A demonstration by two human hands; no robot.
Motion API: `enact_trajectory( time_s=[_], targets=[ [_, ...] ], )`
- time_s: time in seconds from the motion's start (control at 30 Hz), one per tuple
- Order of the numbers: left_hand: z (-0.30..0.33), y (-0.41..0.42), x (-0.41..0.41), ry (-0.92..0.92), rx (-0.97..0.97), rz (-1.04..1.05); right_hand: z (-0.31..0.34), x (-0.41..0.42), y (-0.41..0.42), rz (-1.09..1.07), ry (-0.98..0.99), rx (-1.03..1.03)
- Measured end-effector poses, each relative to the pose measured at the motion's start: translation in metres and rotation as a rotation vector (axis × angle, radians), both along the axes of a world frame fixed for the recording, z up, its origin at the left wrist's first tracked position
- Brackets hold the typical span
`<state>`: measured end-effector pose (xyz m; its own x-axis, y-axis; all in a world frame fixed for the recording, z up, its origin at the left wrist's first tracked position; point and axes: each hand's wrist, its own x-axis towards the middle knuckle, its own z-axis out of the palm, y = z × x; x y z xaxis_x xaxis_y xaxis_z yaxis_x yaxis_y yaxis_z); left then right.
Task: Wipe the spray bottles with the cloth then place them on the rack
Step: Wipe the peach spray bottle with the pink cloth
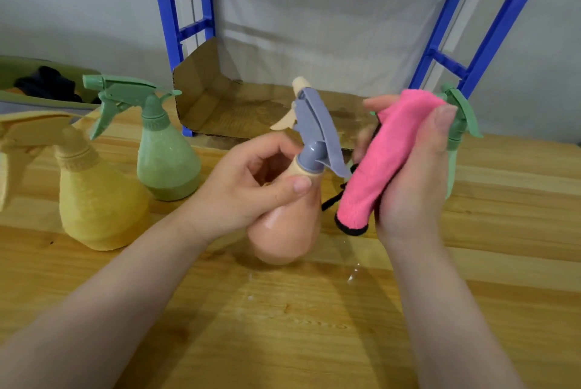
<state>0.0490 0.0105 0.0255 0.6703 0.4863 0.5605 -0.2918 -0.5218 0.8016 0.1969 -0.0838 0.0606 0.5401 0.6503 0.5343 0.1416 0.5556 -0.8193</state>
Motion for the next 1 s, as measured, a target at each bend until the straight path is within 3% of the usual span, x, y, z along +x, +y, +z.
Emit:
enact_trajectory(
  time_s=[0.2, 0.37, 0.7, 1.0],
  targets=[
    [-0.008, 0.005, 0.004, 0.033, 0.381, 0.441, -0.008, -0.004, 0.0, -0.145, -0.343, 0.114],
    [-0.01, -0.005, 0.005, 0.125, 0.443, 0.503, -0.022, -0.01, 0.005, -0.192, -0.591, -0.175],
    [-0.011, -0.009, 0.009, 0.099, 0.468, 0.46, -0.027, -0.013, 0.007, -0.434, -0.713, -0.144],
    [-0.01, -0.014, 0.013, 0.06, 0.443, 0.467, -0.026, -0.01, 0.006, -0.376, -0.589, -0.027]
  ],
)
